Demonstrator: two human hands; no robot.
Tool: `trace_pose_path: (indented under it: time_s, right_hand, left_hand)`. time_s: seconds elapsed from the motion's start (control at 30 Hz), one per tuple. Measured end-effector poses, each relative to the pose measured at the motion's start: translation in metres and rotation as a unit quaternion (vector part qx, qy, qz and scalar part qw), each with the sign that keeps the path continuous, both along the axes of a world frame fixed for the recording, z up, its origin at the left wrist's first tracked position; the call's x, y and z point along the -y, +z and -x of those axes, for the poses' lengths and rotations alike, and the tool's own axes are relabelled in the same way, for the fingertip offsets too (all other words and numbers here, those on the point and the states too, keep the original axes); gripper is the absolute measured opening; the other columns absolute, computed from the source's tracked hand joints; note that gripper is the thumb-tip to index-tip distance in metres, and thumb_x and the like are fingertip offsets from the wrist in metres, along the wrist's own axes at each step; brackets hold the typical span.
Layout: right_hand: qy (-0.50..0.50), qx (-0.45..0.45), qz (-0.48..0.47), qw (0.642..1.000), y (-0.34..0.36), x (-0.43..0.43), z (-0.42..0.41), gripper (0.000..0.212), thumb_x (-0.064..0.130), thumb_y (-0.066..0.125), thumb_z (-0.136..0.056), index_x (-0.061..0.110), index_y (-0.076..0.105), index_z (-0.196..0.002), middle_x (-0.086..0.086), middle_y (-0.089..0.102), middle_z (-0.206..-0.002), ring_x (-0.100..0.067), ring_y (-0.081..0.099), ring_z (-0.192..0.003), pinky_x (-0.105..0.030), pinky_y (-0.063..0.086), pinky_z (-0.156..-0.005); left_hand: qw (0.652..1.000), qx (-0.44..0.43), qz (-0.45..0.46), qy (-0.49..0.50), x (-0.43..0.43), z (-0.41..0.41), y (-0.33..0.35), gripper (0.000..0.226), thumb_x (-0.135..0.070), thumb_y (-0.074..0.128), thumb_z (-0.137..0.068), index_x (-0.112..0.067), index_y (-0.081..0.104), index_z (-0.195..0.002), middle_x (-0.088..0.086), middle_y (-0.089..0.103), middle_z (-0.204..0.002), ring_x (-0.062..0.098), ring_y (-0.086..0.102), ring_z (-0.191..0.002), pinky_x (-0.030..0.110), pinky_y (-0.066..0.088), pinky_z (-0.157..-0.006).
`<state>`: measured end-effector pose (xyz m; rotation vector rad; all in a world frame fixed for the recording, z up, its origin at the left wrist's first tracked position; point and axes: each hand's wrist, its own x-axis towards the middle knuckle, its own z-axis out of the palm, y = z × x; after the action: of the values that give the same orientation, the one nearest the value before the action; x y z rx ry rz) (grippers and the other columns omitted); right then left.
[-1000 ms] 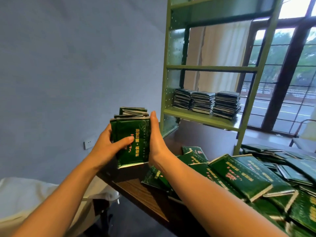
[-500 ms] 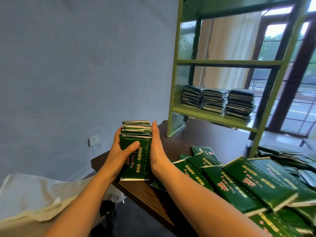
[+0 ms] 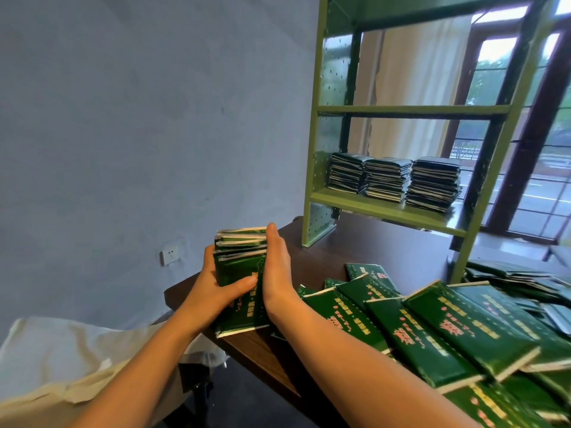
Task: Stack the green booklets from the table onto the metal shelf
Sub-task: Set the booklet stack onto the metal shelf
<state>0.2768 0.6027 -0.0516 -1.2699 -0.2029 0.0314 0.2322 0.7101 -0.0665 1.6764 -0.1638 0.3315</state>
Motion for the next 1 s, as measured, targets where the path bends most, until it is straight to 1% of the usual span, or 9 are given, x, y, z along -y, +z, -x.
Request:
trace_pose_path:
  time_s: [0.17, 0.37, 0.53, 0.63, 0.67, 0.73, 0.77, 0.87, 1.0]
  right_hand:
    - [-0.027, -0.02, 0.001, 0.999, 0.027, -0.005, -0.009, 0.091, 0.085, 0.044, -0.051, 0.018, 0.063, -0.109, -0.01, 0.067, -0.108, -0.025, 0.064, -0.103, -0.048, 0.047, -0.097]
    - [-0.027, -0.006, 0.072, 0.997, 0.071, 0.019, -0.049, 0.123, 0.103, 0.042, -0.027, 0.026, 0.055, -0.123, -0.008, 0.065, -0.113, -0.027, 0.063, -0.105, -0.049, 0.046, -0.097]
    - [-0.03, 0.052, 0.168, 0.984, 0.111, 0.067, -0.067, 0.121, 0.1, 0.044, -0.038, 0.025, 0.046, -0.133, -0.008, 0.062, -0.122, -0.027, 0.061, -0.109, -0.05, 0.044, -0.099]
    - [-0.025, 0.081, 0.238, 0.967, 0.137, 0.097, -0.054, 0.118, 0.093, 0.052, -0.05, 0.022, 0.033, -0.144, -0.007, 0.055, -0.134, -0.022, 0.059, -0.114, -0.043, 0.045, -0.099]
    - [-0.028, 0.097, 0.273, 0.957, 0.146, 0.107, -0.047, 0.106, 0.085, 0.051, -0.064, 0.021, 0.03, -0.145, -0.004, 0.051, -0.138, -0.019, 0.057, -0.114, -0.037, 0.045, -0.097]
    - [-0.056, 0.139, 0.328, 0.933, 0.157, 0.127, -0.038, 0.07, 0.057, 0.047, -0.09, 0.018, 0.028, -0.145, -0.004, 0.047, -0.139, -0.016, 0.052, -0.111, -0.028, 0.04, -0.091]
    - [-0.08, 0.164, 0.352, 0.918, 0.16, 0.138, -0.037, 0.059, 0.045, 0.047, -0.095, 0.017, 0.03, -0.144, -0.005, 0.047, -0.138, -0.016, 0.05, -0.108, -0.027, 0.039, -0.09]
    - [-0.141, 0.251, 0.444, 0.849, 0.163, 0.157, -0.033, 0.056, 0.032, 0.053, -0.094, 0.016, 0.032, -0.143, -0.007, 0.045, -0.14, -0.021, 0.048, -0.118, -0.033, 0.04, -0.099]
    - [-0.18, 0.33, 0.654, 0.656, 0.157, 0.173, -0.035, 0.056, 0.04, 0.051, -0.092, 0.026, 0.035, -0.143, -0.005, 0.036, -0.144, -0.025, 0.036, -0.13, -0.039, 0.031, -0.105]
  left_hand:
    - [0.998, 0.03, -0.036, 0.049, 0.007, -0.006, 0.026, 0.066, -0.041, 0.081, -0.056, -0.037, 0.04, -0.109, -0.015, 0.058, -0.106, -0.009, 0.062, -0.089, 0.013, 0.046, -0.072]
    - [0.999, 0.004, 0.036, 0.017, 0.033, -0.028, 0.081, 0.064, -0.029, 0.082, -0.067, -0.012, 0.055, -0.123, 0.006, 0.07, -0.105, 0.02, 0.069, -0.094, 0.032, 0.054, -0.079]
    - [0.982, -0.07, 0.171, -0.033, 0.074, -0.047, 0.115, 0.028, -0.029, 0.066, -0.084, -0.008, 0.066, -0.103, 0.009, 0.074, -0.081, 0.021, 0.071, -0.073, 0.034, 0.056, -0.072]
    - [0.967, -0.101, 0.224, -0.061, 0.099, -0.064, 0.123, 0.032, -0.036, 0.067, -0.083, -0.01, 0.068, -0.102, 0.013, 0.074, -0.093, 0.028, 0.071, -0.086, 0.041, 0.056, -0.082]
    - [0.963, -0.105, 0.24, -0.062, 0.106, -0.071, 0.123, 0.037, -0.039, 0.068, -0.082, -0.01, 0.068, -0.105, 0.014, 0.074, -0.098, 0.03, 0.071, -0.091, 0.044, 0.055, -0.087]
    - [0.951, -0.117, 0.278, -0.062, 0.122, -0.086, 0.126, 0.051, -0.045, 0.074, -0.074, -0.013, 0.067, -0.113, 0.013, 0.073, -0.103, 0.032, 0.07, -0.096, 0.049, 0.052, -0.093]
    - [0.943, -0.126, 0.3, -0.063, 0.129, -0.093, 0.127, 0.062, -0.048, 0.079, -0.066, -0.014, 0.066, -0.116, 0.013, 0.073, -0.104, 0.033, 0.07, -0.096, 0.051, 0.052, -0.092]
    - [0.917, -0.155, 0.362, -0.06, 0.148, -0.119, 0.125, 0.095, -0.051, 0.085, -0.034, -0.015, 0.064, -0.12, 0.015, 0.071, -0.107, 0.036, 0.07, -0.095, 0.056, 0.053, -0.088]
    - [0.898, -0.166, 0.404, -0.057, 0.166, -0.163, 0.11, 0.102, -0.056, 0.084, -0.026, -0.018, 0.064, -0.119, 0.014, 0.07, -0.11, 0.036, 0.069, -0.095, 0.056, 0.053, -0.085]
